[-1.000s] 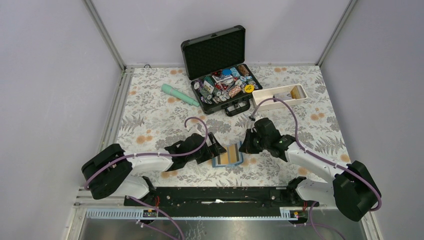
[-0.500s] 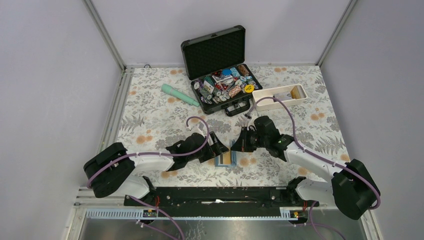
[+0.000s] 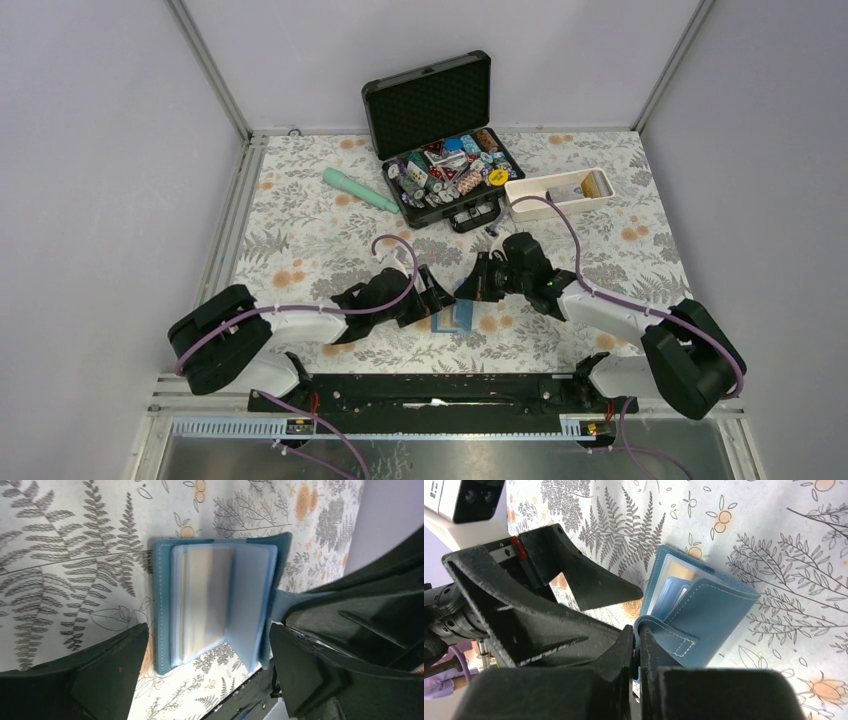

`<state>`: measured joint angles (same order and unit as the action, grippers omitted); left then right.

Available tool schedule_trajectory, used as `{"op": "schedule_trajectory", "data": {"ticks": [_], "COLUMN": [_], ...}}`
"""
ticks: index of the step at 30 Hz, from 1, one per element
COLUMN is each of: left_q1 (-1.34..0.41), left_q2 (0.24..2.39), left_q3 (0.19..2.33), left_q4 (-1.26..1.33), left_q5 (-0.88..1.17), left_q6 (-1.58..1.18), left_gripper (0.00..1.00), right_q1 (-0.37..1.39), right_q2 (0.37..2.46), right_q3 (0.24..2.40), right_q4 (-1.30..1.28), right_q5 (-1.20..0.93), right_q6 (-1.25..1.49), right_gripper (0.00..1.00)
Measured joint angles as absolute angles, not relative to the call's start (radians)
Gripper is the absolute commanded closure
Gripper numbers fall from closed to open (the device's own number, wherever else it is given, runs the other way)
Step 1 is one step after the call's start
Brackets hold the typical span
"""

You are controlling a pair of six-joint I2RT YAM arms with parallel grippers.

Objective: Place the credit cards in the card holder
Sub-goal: Close the card holder at the center of the board.

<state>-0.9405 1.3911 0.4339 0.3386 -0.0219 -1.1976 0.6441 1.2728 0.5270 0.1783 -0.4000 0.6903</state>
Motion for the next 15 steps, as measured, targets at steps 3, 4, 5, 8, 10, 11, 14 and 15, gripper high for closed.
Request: {"op": "schedule_trajectory", "data": {"ticks": [3,4,5,8,10,11,14,15], "left_q1": [-0.940,-0.940,-0.940,-0.930,-0.921,-0.915,-0.893,-0.886], "left_q2": [1.380,1.370,1.355,1.275,1.222,1.194,1.128,1.112], "left_q3": [0.423,0.417,0.409,0.374,0.363,0.358,0.348,0.344], "left_q4": [0.354,0.358,0.356,0.351,0.331,0.320,0.280,0.273], "left_q5": [-0.010,-0.004,-0.001,-0.006,-0.010,-0.012,-0.014,-0.014], "left_q6": [-1.198,-1.197,-1.196,-1.189,-1.178,-1.170,-1.148,-1.143], "left_gripper": [0.01,0.01,0.01,0.01,0.01,0.01,0.01,0.01], "right_q1": [0.649,0.656,0.661,0.685,0.702,0.710,0.730,0.737], "right_q2": [1.302,1.316,1.326,1.367,1.398,1.414,1.456,1.469], "right_q3": [0.527,0.528,0.529,0.545,0.561,0.570,0.592,0.599], "right_q4": [0.214,0.224,0.231,0.241,0.247,0.250,0.259,0.262], "right_q5": [-0.402,-0.404,-0.405,-0.409,-0.410,-0.410,-0.410,-0.410], "right_q6": [0.696,0.698,0.700,0.705,0.706,0.706,0.708,0.709], "right_gripper": [1.00,1.00,1.00,1.00,1.00,1.00,0.92,0.88]}}
